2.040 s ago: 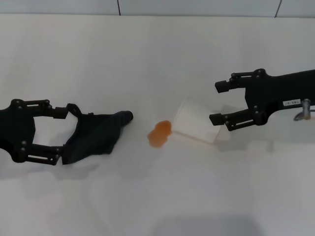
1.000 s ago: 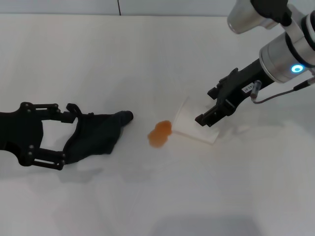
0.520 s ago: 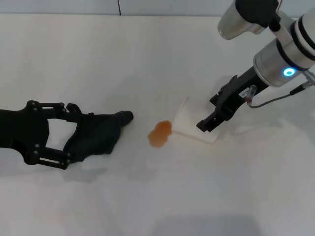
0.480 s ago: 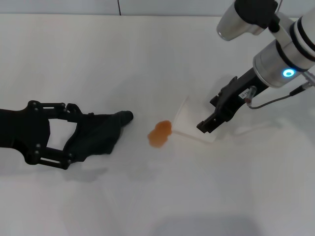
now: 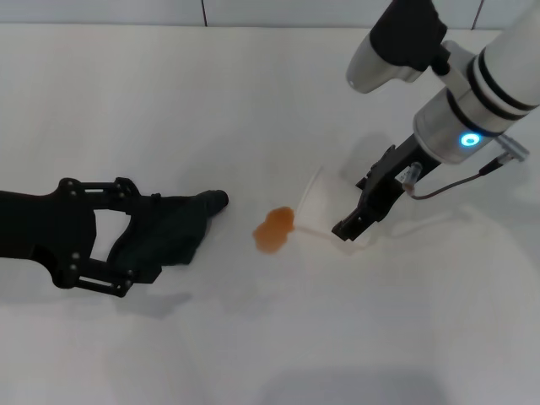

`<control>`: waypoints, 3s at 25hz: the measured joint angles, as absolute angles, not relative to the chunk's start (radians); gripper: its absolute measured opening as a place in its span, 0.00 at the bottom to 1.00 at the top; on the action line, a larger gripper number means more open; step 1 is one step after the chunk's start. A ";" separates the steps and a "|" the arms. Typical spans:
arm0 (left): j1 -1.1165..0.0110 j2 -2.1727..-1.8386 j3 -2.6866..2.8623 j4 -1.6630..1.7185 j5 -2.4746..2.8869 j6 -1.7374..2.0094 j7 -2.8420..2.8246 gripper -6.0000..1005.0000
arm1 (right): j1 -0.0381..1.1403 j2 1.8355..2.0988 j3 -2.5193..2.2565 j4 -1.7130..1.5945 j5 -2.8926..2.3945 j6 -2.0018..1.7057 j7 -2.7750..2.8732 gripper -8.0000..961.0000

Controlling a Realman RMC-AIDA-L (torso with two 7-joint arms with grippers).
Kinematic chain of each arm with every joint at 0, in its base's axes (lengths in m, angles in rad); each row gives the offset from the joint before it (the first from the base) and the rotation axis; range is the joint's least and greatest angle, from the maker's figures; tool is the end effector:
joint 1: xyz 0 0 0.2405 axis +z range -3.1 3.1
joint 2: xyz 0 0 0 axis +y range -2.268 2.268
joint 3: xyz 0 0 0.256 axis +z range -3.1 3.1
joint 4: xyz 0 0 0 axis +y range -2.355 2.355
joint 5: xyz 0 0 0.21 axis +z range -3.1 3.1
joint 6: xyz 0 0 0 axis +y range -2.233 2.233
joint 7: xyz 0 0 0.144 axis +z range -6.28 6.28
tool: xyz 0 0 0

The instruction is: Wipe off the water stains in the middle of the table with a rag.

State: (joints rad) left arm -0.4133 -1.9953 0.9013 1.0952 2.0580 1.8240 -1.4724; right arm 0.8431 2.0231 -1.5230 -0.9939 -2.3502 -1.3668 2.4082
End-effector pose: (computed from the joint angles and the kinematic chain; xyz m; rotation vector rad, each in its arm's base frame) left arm -0.2513 0.3005 0.0609 -3.0034 -0.2540 -0.3070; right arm 0.1410 0.3854 -0.0485 -2.8348 0.6697 -0.4497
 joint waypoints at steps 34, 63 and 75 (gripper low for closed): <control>-0.377 -2.000 0.897 1.095 2.046 1.832 -1.459 0.88 | 0.497 2.016 -1.307 -1.123 -1.882 -1.284 1.886 0.65; -0.393 -2.010 0.901 1.100 2.022 1.827 -1.465 0.88 | 0.532 2.028 -1.054 -0.134 -1.202 -1.386 0.546 0.60; -0.396 -2.026 0.902 1.104 2.022 1.832 -1.460 0.88 | 0.544 2.028 -1.060 -0.039 -1.200 -1.243 0.487 0.60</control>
